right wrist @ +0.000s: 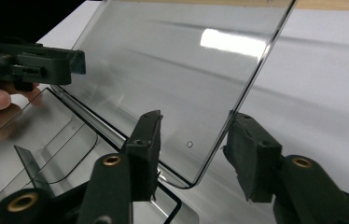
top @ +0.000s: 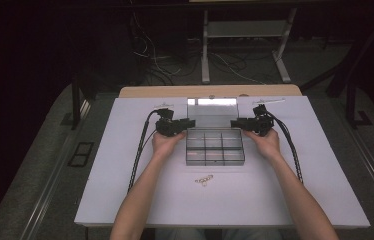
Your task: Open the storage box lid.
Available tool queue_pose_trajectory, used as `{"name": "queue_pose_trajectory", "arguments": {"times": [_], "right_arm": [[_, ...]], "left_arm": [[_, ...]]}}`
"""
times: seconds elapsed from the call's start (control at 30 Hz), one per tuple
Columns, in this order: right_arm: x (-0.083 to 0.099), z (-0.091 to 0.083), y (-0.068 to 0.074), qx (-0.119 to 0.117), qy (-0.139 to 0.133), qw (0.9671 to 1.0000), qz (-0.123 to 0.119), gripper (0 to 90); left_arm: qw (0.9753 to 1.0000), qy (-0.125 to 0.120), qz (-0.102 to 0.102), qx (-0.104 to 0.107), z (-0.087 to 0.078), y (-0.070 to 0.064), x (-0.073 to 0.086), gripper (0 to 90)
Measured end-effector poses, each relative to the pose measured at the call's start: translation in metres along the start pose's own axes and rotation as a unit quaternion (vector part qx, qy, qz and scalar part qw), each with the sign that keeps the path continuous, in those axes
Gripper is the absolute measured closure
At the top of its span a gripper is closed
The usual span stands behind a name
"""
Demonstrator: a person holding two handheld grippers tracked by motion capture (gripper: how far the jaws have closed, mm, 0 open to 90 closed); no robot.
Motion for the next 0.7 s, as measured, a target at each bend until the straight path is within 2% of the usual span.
{"name": "queue_pose_trajectory", "arguments": {"times": [0.07, 0.13, 0.3, 0.43, 0.7], "right_arm": [[0.001, 0.001, -0.002, 0.004, 0.0, 0.9999, 0.01, 49.6], [0.002, 0.0, -0.005, 0.004, 0.0, 0.9999, 0.011, 49.5], [0.002, -0.002, -0.005, 0.008, 0.001, 1.0, 0.006, 48.0], [0.002, -0.004, -0.001, 0.013, 0.001, 0.9999, -0.004, 45.9], [0.004, -0.013, 0.006, 0.027, 0.0, 0.9995, -0.016, 33.6]], "left_arm": [[1.0, 0.002, -0.008, -0.001, 0.0, 0.002, 0.001, 51.8], [1.0, 0.001, -0.007, -0.005, -0.001, 0.004, 0.002, 51.3], [0.9999, 0.001, -0.009, -0.004, -0.003, 0.005, 0.001, 49.9], [1.0, 0.003, -0.003, 0.008, -0.004, 0.002, 0.002, 48.9], [0.9999, -0.001, 0.006, 0.012, -0.012, -0.003, -0.001, 40.6]]}}
Point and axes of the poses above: each handheld gripper's, and its own axes: z roughly forward along the jaws, x roughly out of its underside, y roughly to its left, the point moved 6 cm from there along z, roughly forward along the jaws, and after that the axes turned 6 degrees about z, right-handed, at the moved point
